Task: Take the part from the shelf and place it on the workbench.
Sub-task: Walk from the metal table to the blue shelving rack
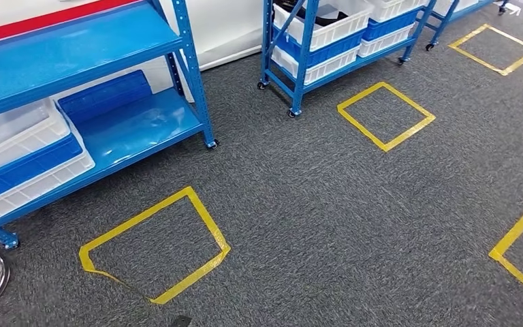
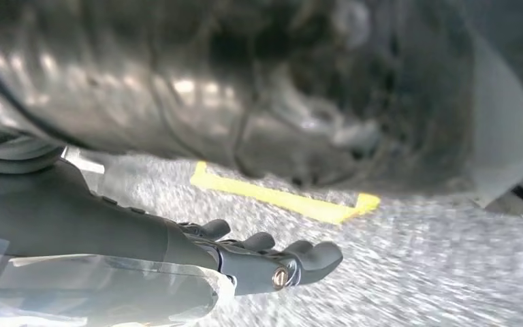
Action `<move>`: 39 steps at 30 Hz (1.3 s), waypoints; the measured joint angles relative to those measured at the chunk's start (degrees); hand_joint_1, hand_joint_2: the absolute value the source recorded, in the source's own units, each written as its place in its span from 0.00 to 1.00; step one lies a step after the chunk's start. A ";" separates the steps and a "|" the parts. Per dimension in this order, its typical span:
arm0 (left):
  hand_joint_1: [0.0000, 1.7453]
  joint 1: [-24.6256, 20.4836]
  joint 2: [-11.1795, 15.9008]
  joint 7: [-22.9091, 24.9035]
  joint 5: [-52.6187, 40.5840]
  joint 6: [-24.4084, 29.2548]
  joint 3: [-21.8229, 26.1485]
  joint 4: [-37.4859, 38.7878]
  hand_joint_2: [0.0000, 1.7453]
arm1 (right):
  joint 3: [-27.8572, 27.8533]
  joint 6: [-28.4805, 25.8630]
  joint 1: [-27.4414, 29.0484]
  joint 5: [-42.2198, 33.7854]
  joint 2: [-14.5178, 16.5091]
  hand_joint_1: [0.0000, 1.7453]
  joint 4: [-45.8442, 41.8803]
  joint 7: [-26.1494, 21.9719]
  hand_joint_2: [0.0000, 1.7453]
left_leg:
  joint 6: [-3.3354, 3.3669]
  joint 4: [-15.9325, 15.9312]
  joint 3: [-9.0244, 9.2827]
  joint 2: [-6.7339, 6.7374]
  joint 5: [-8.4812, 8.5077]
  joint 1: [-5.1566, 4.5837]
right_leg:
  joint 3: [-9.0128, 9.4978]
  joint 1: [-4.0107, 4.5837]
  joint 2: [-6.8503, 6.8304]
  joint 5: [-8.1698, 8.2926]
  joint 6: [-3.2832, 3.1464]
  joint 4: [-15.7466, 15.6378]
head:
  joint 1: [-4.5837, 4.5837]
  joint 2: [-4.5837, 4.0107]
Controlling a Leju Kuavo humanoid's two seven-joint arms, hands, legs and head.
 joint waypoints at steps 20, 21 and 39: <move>0.00 0.05 0.14 -0.07 0.55 0.20 -0.04 0.03 0.00 | 0.48 -1.34 0.37 -0.22 -0.01 0.00 0.22 -0.07 0.00 | -2.41 16.51 -8.22 -2.20 -7.58 0.39 | -1.76 0.09 4.02 2.32 -2.45 -0.37 | 0.09 0.00; 0.00 0.15 0.15 -0.07 0.60 0.26 -0.04 0.03 0.00 | 0.48 -1.49 0.37 -0.38 -0.01 0.00 0.22 -0.07 0.00 | -2.23 16.78 -8.21 -2.11 -7.09 0.35 | -1.73 0.27 3.58 2.28 -2.51 -0.36 | 0.09 0.00; 0.00 0.30 0.29 -0.05 1.03 0.46 -0.15 0.13 0.00 | 0.48 -1.48 0.33 -0.70 0.02 0.00 0.24 -0.05 0.00 | 0.13 -0.12 1.55 -2.40 -1.01 0.56 | -5.46 -1.16 4.82 1.11 1.40 6.29 | 0.44 0.00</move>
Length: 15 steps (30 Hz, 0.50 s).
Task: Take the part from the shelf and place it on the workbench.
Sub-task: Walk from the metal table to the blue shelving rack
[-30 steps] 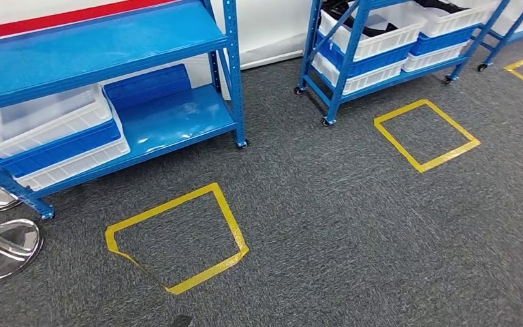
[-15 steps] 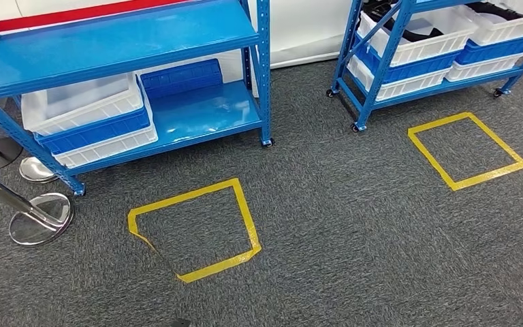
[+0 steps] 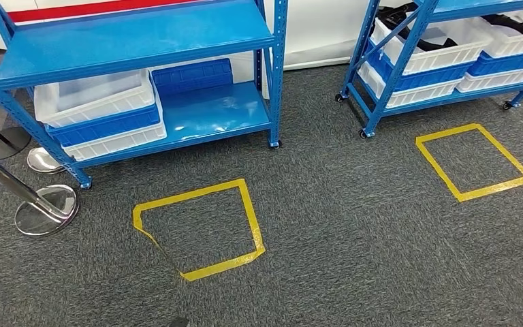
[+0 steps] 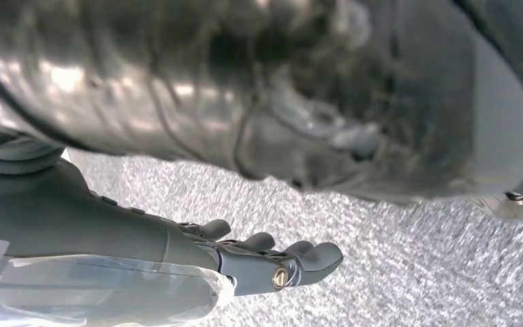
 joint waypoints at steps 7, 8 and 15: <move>0.00 -0.03 0.04 -0.06 0.05 0.02 -0.01 0.04 0.00 | 0.01 0.46 -0.03 -0.05 0.00 0.00 0.03 0.01 0.00 | -2.27 2.71 -1.29 -0.23 -1.55 0.13 | 2.40 0.19 0.44 1.54 -2.02 -5.53 | 0.04 0.00; 0.00 -0.07 0.04 -0.08 0.07 0.01 -0.01 0.04 0.00 | 0.01 0.46 -0.01 -0.06 0.00 0.00 0.05 0.01 0.00 | -2.45 4.63 -2.17 -0.01 -2.73 0.16 | 2.44 0.16 0.34 1.60 -2.34 -5.62 | -0.09 0.00; 0.00 0.09 0.04 -0.32 0.19 -0.07 -0.02 0.04 0.00 | 0.02 0.51 0.00 -0.06 0.00 0.00 0.07 0.00 0.00 | -1.49 11.71 -5.97 0.41 -3.25 -0.20 | 2.81 1.05 -0.02 1.42 -3.00 -5.65 | -0.38 0.00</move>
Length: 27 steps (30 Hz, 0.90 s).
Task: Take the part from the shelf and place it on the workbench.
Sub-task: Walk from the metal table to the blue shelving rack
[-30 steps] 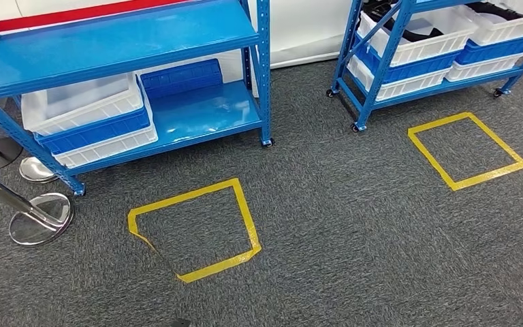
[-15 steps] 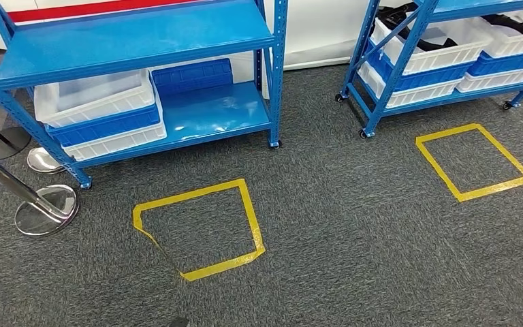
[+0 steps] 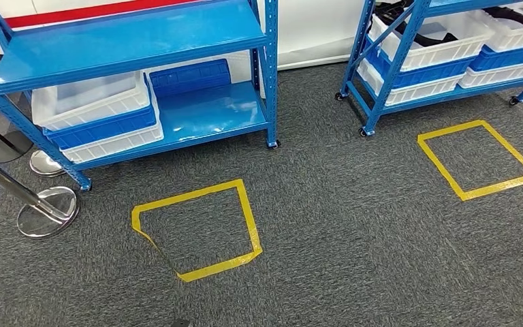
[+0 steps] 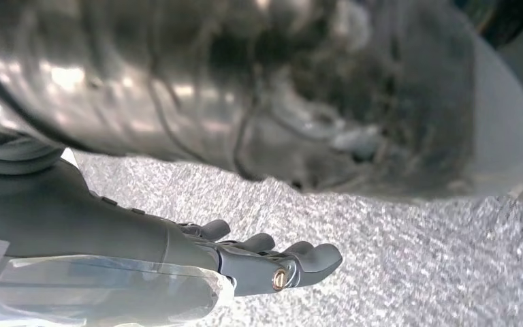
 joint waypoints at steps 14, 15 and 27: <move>0.00 0.04 -0.02 -0.72 0.72 -0.39 0.00 0.00 0.00 | 0.04 0.11 -0.03 -0.09 0.12 0.00 0.00 0.05 0.00 | 2.32 -11.81 5.65 0.05 3.61 -0.53 | -5.76 -0.20 0.07 -4.71 2.52 11.62 | 0.46 0.00; 0.00 0.07 -0.05 -0.76 0.79 -0.45 0.00 0.00 0.00 | 0.04 0.13 -0.03 -0.13 0.11 0.00 0.01 0.09 0.00 | 2.18 -11.57 5.66 -0.05 3.45 -0.49 | -4.23 -0.30 0.07 -2.59 2.55 8.46 | 0.48 0.00; 0.00 0.07 -0.09 -1.31 1.22 -0.56 0.00 0.00 0.00 | 0.09 0.80 -0.17 -0.79 -0.01 0.00 0.08 1.07 0.00 | -1.22 3.06 -1.17 0.02 -4.23 -0.13 | 0.02 -0.37 -0.01 1.18 -0.29 -1.56 | -0.22 0.00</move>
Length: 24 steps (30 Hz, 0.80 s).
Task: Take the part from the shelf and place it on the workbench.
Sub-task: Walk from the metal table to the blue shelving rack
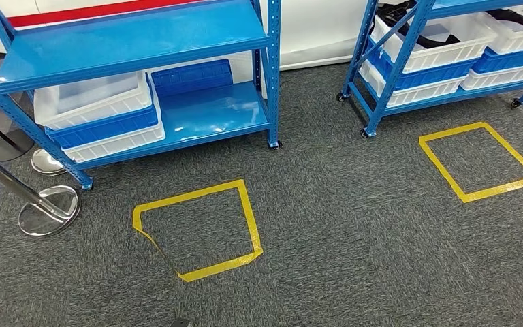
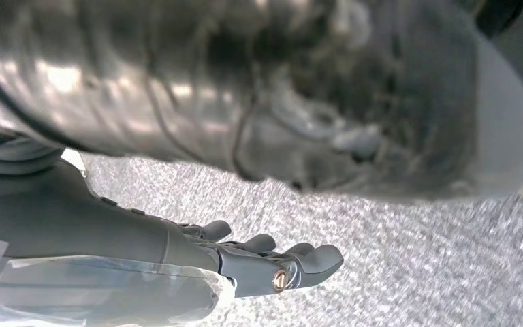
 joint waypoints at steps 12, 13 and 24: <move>0.00 0.11 0.03 -0.21 0.26 -0.14 0.00 0.02 0.00 | 0.00 0.22 -0.06 -0.22 0.03 0.00 0.01 0.20 0.00 | 2.59 -15.21 7.32 0.04 7.64 -0.15 | 0.37 0.24 0.04 -1.45 2.43 1.04 | 0.24 0.00; 0.00 0.07 0.02 -0.22 0.27 -0.16 0.00 0.02 0.00 | 0.00 0.22 -0.06 -0.23 0.02 0.00 0.01 0.23 0.00 | 2.86 -15.48 7.56 0.07 7.73 -0.07 | -0.66 0.23 0.07 -2.68 2.53 3.16 | 0.35 0.00; 0.00 0.04 -0.02 -0.36 0.28 -0.42 0.00 0.02 0.00 | 0.21 0.30 0.03 -0.26 0.00 0.00 0.01 0.82 0.00 | 1.86 -13.64 7.69 -0.27 5.58 -0.67 | -1.64 0.39 0.25 0.39 1.48 1.15 | 0.59 0.00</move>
